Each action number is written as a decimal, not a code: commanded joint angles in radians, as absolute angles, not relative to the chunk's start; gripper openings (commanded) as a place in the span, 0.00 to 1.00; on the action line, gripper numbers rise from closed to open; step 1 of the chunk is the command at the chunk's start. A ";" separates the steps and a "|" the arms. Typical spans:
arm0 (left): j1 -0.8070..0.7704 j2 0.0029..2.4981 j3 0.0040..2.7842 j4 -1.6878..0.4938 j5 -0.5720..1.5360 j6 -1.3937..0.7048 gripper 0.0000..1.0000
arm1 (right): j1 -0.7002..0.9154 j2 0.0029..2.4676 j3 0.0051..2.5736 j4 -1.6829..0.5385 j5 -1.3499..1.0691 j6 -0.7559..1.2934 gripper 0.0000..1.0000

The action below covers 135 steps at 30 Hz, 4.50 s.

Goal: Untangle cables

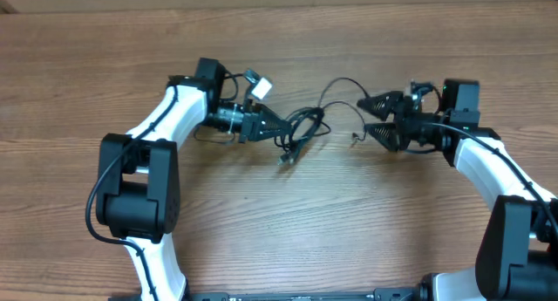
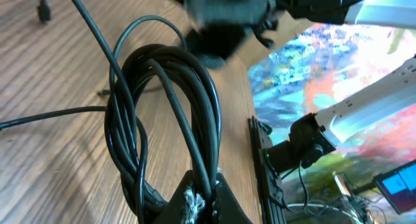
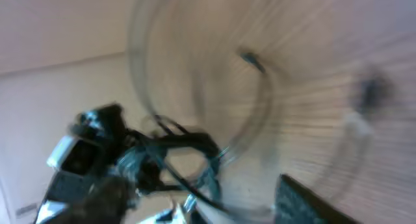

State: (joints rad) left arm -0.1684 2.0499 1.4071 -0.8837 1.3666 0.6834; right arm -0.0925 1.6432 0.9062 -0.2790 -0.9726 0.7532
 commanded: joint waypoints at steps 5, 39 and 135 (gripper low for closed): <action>-0.156 2.057 1.411 -0.886 1.406 0.673 0.04 | -0.030 1.633 0.902 -0.512 -0.847 0.596 0.36; -0.158 2.057 1.411 -0.894 1.415 0.673 0.04 | 0.326 1.633 0.899 -0.275 -0.212 0.964 0.64; -0.218 2.057 1.410 -0.679 0.979 0.037 0.04 | 0.319 1.633 0.897 -0.395 -0.361 0.760 0.56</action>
State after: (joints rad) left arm -0.2447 2.0499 1.4071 -0.6758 0.9894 0.0566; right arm 0.2916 1.6421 0.8955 -0.4122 -0.4362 0.6136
